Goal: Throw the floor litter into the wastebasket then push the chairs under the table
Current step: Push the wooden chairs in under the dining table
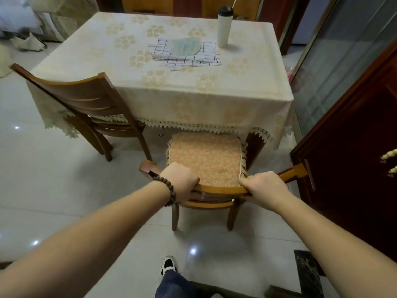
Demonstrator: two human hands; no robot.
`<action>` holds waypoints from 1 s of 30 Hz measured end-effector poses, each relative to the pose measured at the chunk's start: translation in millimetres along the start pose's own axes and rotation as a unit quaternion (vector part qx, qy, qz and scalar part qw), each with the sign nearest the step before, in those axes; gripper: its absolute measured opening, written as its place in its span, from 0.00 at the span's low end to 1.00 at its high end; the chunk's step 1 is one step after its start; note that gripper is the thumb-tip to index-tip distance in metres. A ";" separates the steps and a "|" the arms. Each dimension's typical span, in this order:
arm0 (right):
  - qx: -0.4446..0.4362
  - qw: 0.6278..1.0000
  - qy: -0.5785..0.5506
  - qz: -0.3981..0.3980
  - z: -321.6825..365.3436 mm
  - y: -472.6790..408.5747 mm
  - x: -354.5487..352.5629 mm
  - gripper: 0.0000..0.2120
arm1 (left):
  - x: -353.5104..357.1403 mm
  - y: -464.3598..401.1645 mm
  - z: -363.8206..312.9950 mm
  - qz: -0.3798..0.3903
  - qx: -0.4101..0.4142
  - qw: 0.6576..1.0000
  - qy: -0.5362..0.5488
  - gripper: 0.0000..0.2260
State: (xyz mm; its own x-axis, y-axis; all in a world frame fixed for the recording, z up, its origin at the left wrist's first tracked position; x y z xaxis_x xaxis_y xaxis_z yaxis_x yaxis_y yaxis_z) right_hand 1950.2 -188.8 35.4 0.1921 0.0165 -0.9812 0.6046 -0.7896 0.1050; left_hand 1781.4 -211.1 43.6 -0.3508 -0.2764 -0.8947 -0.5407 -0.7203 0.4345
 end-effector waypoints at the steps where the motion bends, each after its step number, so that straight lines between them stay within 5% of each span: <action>1: 0.017 1.000 -0.009 0.013 0.4 -6.6 -3.8 0.14 | -4.0 -3.8 13.1 -0.003 0.010 1.000 -0.011 0.18; 9: 0.115 0.990 -0.079 0.019 44.2 -68.5 -27.3 0.11 | -11.2 -6.3 115.7 -0.004 0.052 0.997 -0.061 0.16; 15: 0.087 0.994 -0.061 0.017 69.9 -120.7 -38.2 0.09 | 16.2 6.5 168.3 0.004 0.028 0.999 -0.030 0.15; 30: 0.025 0.998 -0.016 0.047 32.2 -146.6 -10.7 0.09 | 32.3 -18.1 154.8 -0.060 -0.029 0.998 0.001 0.12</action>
State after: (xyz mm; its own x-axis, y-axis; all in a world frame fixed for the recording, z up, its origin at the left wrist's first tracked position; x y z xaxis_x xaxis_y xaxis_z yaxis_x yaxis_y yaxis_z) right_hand 1834.6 -93.0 25.3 0.2204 -0.0781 -0.9723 0.5453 -0.8166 0.1892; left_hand 1661.4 -108.5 22.8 -0.2843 -0.1873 -0.9403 -0.5339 -0.7837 0.3175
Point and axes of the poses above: each hand's wrist, its own y-axis away from the middle knuckle, its own x-axis out of the palm, z = x × y, the point moved 7 cm from there along -y, towards the middle knuckle, and after that the axes turned 12 degrees about x, right-handed, at the moved point
